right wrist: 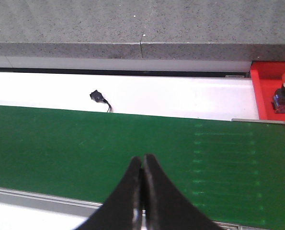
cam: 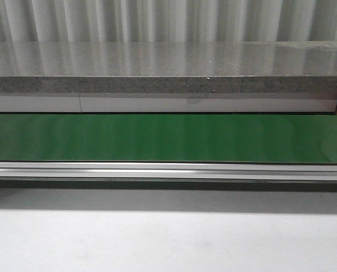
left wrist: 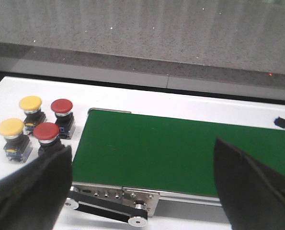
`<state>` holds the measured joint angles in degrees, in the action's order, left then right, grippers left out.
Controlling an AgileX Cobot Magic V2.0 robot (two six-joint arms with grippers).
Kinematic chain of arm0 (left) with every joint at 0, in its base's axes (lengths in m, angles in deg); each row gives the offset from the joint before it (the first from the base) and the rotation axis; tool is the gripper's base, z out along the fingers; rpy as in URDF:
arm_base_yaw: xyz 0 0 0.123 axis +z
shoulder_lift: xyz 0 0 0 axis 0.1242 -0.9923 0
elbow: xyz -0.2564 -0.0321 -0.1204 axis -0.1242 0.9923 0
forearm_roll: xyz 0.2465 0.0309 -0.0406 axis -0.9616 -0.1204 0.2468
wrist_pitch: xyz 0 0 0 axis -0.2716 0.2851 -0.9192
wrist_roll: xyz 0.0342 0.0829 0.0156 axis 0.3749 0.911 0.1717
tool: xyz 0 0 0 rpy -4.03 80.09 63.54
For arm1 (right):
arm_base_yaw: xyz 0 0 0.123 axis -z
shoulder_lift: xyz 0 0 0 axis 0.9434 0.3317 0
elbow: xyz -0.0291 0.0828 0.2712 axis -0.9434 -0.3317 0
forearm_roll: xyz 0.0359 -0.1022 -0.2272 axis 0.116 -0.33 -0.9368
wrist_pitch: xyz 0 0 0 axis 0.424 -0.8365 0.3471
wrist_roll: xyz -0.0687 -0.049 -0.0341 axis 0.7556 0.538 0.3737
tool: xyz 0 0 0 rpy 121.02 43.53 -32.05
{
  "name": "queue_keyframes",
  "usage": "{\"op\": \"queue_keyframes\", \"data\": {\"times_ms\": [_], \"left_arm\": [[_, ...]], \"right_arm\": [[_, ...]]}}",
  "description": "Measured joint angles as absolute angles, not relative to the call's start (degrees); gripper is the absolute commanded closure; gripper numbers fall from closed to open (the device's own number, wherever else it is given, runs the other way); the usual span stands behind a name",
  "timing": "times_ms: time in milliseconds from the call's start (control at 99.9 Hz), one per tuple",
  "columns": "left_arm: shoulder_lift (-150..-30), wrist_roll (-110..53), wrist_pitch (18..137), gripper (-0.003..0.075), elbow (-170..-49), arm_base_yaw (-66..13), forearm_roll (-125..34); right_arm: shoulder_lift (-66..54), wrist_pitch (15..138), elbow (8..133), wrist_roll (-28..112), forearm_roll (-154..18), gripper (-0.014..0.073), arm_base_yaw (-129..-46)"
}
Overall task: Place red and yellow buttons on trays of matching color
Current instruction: 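Lower the left gripper toward a red-capped button in the cluster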
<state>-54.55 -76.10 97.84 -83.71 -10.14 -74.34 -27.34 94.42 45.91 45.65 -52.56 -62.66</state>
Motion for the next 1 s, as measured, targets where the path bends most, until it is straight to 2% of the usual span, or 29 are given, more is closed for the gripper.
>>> {"op": "queue_keyframes", "data": {"times_ms": [310,621,1001], "left_arm": [[-75.07,-93.94,97.04,0.0134,-92.97,-2.92,-81.87],[-98.89,-95.1,95.37,0.0134,-101.25,5.16,-79.37],[-116.55,-95.1,89.79,0.0134,-104.49,8.75,-78.15]], "right_arm": [[-27.34,94.42,45.91,45.65,-52.59,0.0662,-62.66],[-27.34,94.42,45.91,45.65,-52.59,0.0662,-62.66],[-27.34,94.65,45.91,45.65,-52.59,0.0662,-62.66]]}}
